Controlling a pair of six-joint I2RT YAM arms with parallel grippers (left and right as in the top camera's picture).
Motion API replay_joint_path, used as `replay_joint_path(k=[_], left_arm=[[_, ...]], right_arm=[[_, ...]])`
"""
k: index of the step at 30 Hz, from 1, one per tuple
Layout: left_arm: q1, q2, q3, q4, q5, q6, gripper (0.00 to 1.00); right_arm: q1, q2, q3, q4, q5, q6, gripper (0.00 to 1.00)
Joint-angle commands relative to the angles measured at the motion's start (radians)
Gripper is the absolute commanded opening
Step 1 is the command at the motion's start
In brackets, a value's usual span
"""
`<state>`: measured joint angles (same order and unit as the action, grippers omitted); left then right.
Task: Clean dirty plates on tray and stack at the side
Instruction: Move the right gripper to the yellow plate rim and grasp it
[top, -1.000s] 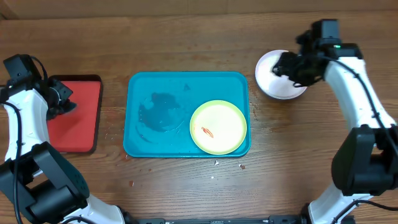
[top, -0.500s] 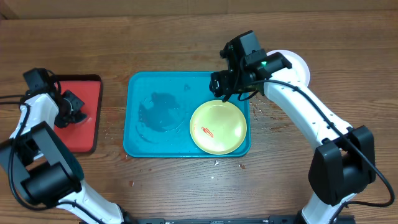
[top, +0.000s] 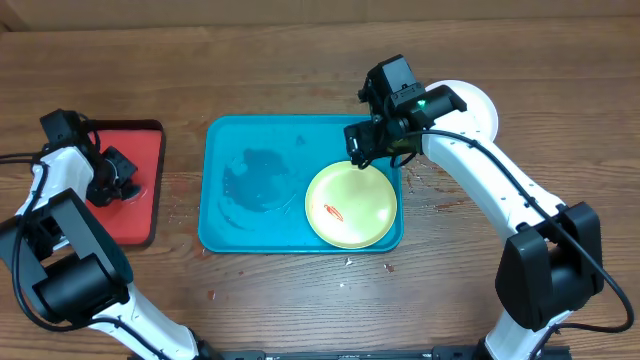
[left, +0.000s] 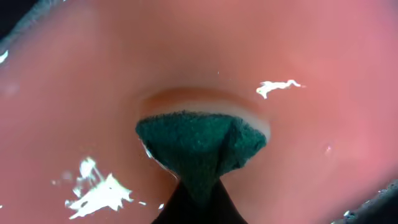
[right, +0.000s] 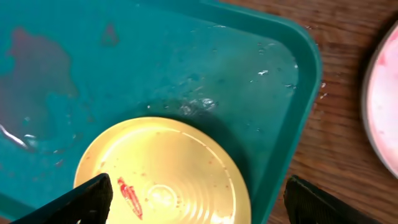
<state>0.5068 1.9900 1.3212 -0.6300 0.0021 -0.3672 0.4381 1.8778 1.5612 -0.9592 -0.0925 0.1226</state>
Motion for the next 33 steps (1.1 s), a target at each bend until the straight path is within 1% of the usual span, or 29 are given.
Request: replay_joint_path(k=[1, 8, 12, 16, 18, 19, 21, 22, 23, 26, 27, 28, 31, 33], left_arm=[[0.01, -0.042, 0.025, 0.016, -0.08, -0.003, 0.04], [0.011, 0.04, 0.009, 0.006, -0.094, -0.003, 0.04], [0.012, 0.033, 0.018, -0.003, -0.094, -0.003, 0.04], [0.012, -0.017, 0.058, -0.047, -0.085, -0.004, 0.04], [0.012, -0.046, 0.088, -0.079, -0.061, -0.003, 0.04], [0.012, -0.059, 0.101, -0.091, -0.042, -0.003, 0.04], [0.012, -0.084, 0.113, -0.105, 0.0, -0.003, 0.04], [0.011, -0.094, 0.113, -0.109, 0.021, -0.003, 0.04], [0.011, -0.101, 0.113, -0.116, 0.036, -0.003, 0.04], [0.01, -0.103, 0.113, -0.137, 0.06, -0.003, 0.04], [0.01, -0.103, 0.112, -0.143, 0.063, -0.003, 0.04], [0.01, -0.103, 0.112, -0.149, 0.07, -0.003, 0.04], [0.01, -0.103, 0.112, -0.157, 0.077, 0.002, 0.04], [0.01, -0.103, 0.112, -0.162, 0.077, 0.006, 0.04]], right_arm=[[-0.005, 0.02, -0.001, 0.013, 0.05, -0.012, 0.89], [-0.005, 0.126, -0.004, 0.019, 0.048, -0.013, 0.89], [-0.006, 0.143, -0.004, 0.019, 0.05, -0.018, 0.88], [-0.006, 0.146, -0.004, 0.018, 0.087, -0.032, 0.81], [-0.006, 0.148, -0.004, 0.023, 0.092, -0.08, 0.8], [-0.006, 0.148, -0.004, 0.025, 0.092, -0.101, 0.76], [-0.006, 0.148, -0.004, 0.02, 0.091, -0.136, 0.65], [-0.006, 0.148, -0.004, 0.009, 0.091, -0.161, 0.63], [-0.006, 0.148, -0.005, -0.004, 0.091, -0.186, 0.64], [-0.006, 0.155, -0.005, -0.043, 0.091, -0.296, 0.72], [-0.006, 0.16, -0.005, -0.05, 0.092, -0.333, 0.73], [-0.007, 0.166, -0.005, -0.053, 0.091, -0.361, 0.73], [-0.007, 0.189, -0.005, -0.041, 0.086, -0.386, 0.74], [-0.007, 0.21, -0.005, -0.039, 0.053, -0.413, 0.72]])
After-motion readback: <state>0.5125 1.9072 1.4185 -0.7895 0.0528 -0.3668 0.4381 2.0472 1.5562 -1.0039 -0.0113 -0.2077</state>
